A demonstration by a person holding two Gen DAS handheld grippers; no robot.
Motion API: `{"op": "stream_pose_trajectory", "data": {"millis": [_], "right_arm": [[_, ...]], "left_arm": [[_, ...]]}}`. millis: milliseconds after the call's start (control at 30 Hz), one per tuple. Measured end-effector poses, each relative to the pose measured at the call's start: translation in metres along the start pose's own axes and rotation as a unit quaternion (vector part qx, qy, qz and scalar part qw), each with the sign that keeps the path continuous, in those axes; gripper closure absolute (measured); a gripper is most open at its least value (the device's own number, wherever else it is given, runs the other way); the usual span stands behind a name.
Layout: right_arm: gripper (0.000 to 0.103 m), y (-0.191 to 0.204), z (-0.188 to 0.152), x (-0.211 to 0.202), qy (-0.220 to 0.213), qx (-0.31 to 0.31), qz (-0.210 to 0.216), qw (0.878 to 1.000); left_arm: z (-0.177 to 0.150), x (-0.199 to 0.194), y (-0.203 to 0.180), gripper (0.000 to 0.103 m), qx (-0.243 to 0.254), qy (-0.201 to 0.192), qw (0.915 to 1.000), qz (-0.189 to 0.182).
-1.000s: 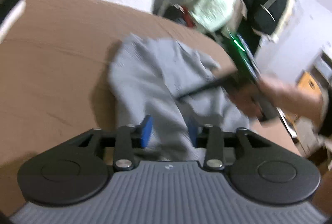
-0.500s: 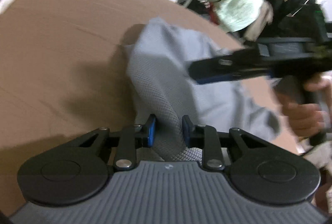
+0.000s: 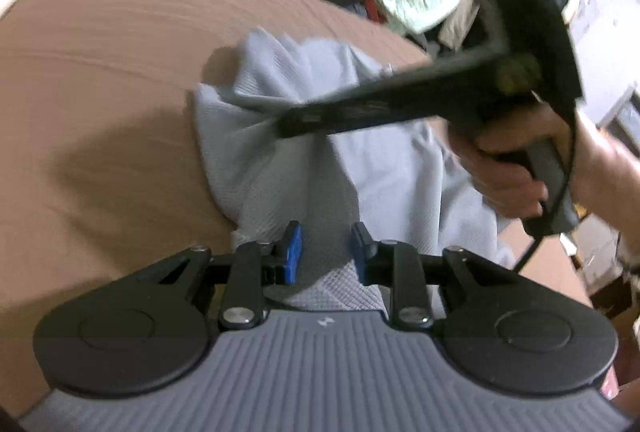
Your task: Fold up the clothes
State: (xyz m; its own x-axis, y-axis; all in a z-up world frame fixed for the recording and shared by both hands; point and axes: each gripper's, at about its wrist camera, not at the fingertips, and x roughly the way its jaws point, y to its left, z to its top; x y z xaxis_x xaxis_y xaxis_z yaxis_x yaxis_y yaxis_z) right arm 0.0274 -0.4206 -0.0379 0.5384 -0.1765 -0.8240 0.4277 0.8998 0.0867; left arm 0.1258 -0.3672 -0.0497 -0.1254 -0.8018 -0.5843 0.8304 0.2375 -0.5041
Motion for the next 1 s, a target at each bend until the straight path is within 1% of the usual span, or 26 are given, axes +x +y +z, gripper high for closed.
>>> {"op": "stream_pose_trajectory", "data": {"millis": [33,67,100,133,200,233,267,300,367,400,467,500,567,633,667,733,800,833,867,900,933,967,1000], "right_arm": [[0.096,-0.005,-0.004,-0.010,-0.012,0.008,-0.006,1.000],[0.096,-0.013,-0.009,-0.019,-0.019,0.020,-0.013,1.000],[0.096,-0.024,-0.017,-0.025,-0.019,0.037,-0.023,0.999],[0.096,-0.033,-0.024,-0.029,-0.014,0.055,-0.033,0.998],[0.096,-0.052,-0.042,-0.031,0.014,0.096,-0.046,0.994],[0.096,-0.063,-0.052,-0.030,0.027,0.119,-0.051,0.991],[0.096,-0.074,-0.062,-0.028,0.037,0.147,-0.051,0.987],[0.097,-0.088,-0.073,-0.025,0.045,0.182,-0.047,0.981],[0.099,-0.112,-0.092,-0.020,0.052,0.255,-0.027,0.965],[0.100,-0.119,-0.099,-0.020,0.049,0.275,-0.017,0.960],[0.100,-0.122,-0.106,-0.023,0.034,0.284,-0.005,0.958],[0.099,-0.122,-0.108,-0.025,0.028,0.280,-0.002,0.960],[0.099,-0.116,-0.106,-0.031,0.017,0.248,-0.003,0.969],[0.099,-0.117,-0.107,-0.040,0.005,0.228,0.005,0.974],[0.099,-0.117,-0.107,-0.044,-0.003,0.223,0.012,0.975],[0.099,-0.119,-0.107,-0.052,-0.022,0.224,0.037,0.974],[0.099,-0.124,-0.107,-0.061,-0.039,0.223,0.074,0.971],[0.099,-0.126,-0.106,-0.064,-0.045,0.220,0.095,0.970],[0.098,-0.127,-0.105,-0.067,-0.048,0.217,0.113,0.968],[0.098,-0.126,-0.103,-0.069,-0.049,0.212,0.123,0.968],[0.098,-0.125,-0.101,-0.070,-0.053,0.208,0.133,0.968],[0.098,-0.125,-0.100,-0.069,-0.059,0.209,0.147,0.965],[0.097,-0.125,-0.099,-0.068,-0.065,0.209,0.160,0.963]], "left_arm": [[0.003,-0.005,0.005,0.066,-0.011,-0.012,0.9998,-0.008],[0.005,-0.011,0.013,0.062,-0.026,-0.025,0.9990,-0.025],[0.007,-0.016,0.022,0.062,-0.042,-0.038,0.9974,-0.045],[0.010,-0.021,0.032,0.062,-0.061,-0.045,0.9949,-0.067],[0.012,-0.029,0.048,0.062,-0.096,-0.060,0.9900,-0.084],[0.011,-0.032,0.052,0.062,-0.105,-0.063,0.9886,-0.087],[0.009,-0.034,0.055,0.057,-0.112,-0.065,0.9877,-0.089],[0.007,-0.032,0.053,0.046,-0.107,-0.058,0.9891,-0.083],[0.003,-0.022,0.045,0.044,-0.090,-0.039,0.9929,-0.068],[0.000,-0.018,0.041,0.044,-0.082,-0.029,0.9944,-0.060],[-0.006,-0.007,0.027,0.044,-0.063,-0.017,0.9959,-0.063],[-0.009,-0.002,0.019,0.044,-0.053,-0.011,0.9963,-0.067],[-0.016,0.009,0.004,0.044,-0.034,0.000,0.9968,-0.073],[-0.023,0.020,-0.011,0.042,-0.014,0.011,0.9967,-0.079],[-0.028,0.023,-0.015,0.038,-0.015,0.019,0.9968,-0.076],[-0.034,0.033,-0.017,0.037,-0.035,0.028,0.9962,-0.074],[-0.037,0.041,-0.016,0.035,-0.057,0.027,0.9954,-0.072],[-0.034,0.035,-0.014,0.035,-0.056,0.015,0.9968,-0.056],[-0.029,0.026,-0.010,0.036,-0.052,-0.002,0.9980,-0.035],[-0.025,0.016,-0.006,0.046,-0.048,-0.018,0.9986,-0.014],[-0.020,0.006,-0.003,0.061,-0.044,-0.034,0.9984,0.007],[-0.015,-0.003,0.001,0.094,-0.040,-0.050,0.9976,0.028],[-0.010,-0.013,0.004,0.094,-0.036,-0.066,0.9960,0.049]]}}
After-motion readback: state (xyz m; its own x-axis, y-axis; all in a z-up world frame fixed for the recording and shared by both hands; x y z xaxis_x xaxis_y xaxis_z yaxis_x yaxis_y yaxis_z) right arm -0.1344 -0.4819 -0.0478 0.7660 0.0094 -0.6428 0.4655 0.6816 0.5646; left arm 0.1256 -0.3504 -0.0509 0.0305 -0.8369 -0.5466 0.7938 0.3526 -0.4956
